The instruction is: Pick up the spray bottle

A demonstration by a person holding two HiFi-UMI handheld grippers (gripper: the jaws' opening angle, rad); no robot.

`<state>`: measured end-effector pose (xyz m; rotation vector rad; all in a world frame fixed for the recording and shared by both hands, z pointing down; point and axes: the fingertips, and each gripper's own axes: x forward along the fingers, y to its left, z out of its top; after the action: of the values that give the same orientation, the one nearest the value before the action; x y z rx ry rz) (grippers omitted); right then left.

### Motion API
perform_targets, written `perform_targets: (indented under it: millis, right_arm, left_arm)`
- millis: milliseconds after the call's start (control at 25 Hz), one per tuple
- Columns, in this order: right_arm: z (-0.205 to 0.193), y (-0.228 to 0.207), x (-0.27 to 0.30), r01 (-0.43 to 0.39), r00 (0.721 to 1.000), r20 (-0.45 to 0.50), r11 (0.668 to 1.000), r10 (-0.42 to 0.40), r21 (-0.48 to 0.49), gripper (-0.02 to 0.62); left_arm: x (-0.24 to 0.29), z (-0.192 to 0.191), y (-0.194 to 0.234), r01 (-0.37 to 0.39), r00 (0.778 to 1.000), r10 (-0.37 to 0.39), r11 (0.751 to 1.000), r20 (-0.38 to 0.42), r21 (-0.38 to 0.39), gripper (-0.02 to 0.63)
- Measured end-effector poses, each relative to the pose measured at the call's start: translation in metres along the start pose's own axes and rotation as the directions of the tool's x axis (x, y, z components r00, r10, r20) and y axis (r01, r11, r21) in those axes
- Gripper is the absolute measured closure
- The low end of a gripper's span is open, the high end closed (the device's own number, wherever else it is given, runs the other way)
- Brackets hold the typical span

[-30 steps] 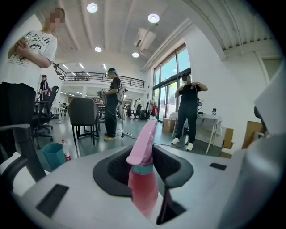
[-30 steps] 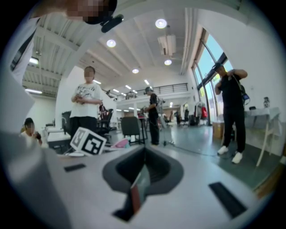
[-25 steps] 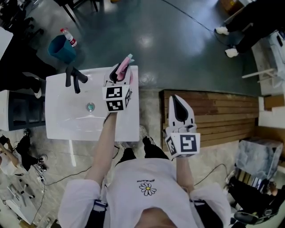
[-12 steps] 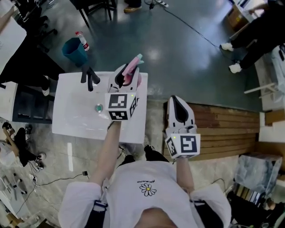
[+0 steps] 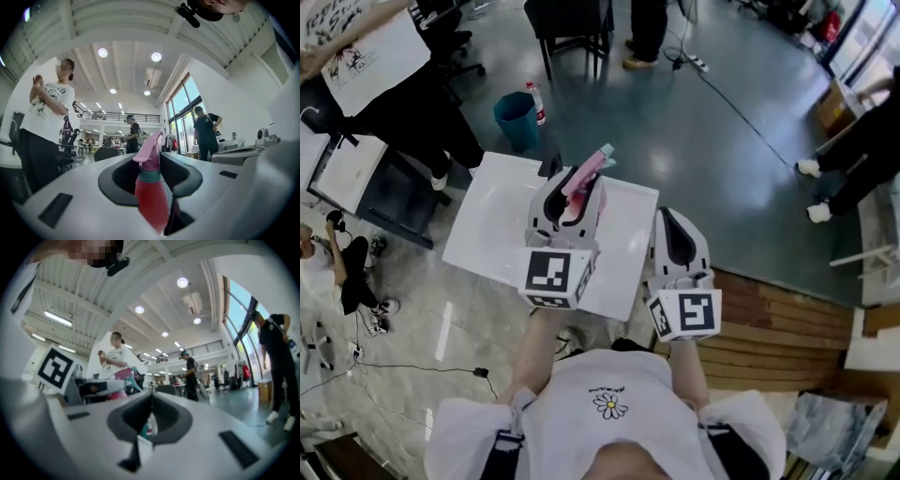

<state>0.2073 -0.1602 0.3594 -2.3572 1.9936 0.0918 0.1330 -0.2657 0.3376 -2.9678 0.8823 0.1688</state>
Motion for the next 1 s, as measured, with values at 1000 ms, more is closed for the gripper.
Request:
perform_targets:
  millis: [1000]
  right_arm:
    - [0.032, 0.221, 0.061, -0.499, 0.863, 0.098, 0.867, 0.496, 0.004, 0.566]
  left_arm:
    - [-0.243, 0.091, 0.142, -0.585, 0.807, 0.567, 0.806, 0.167, 0.091, 0.459]
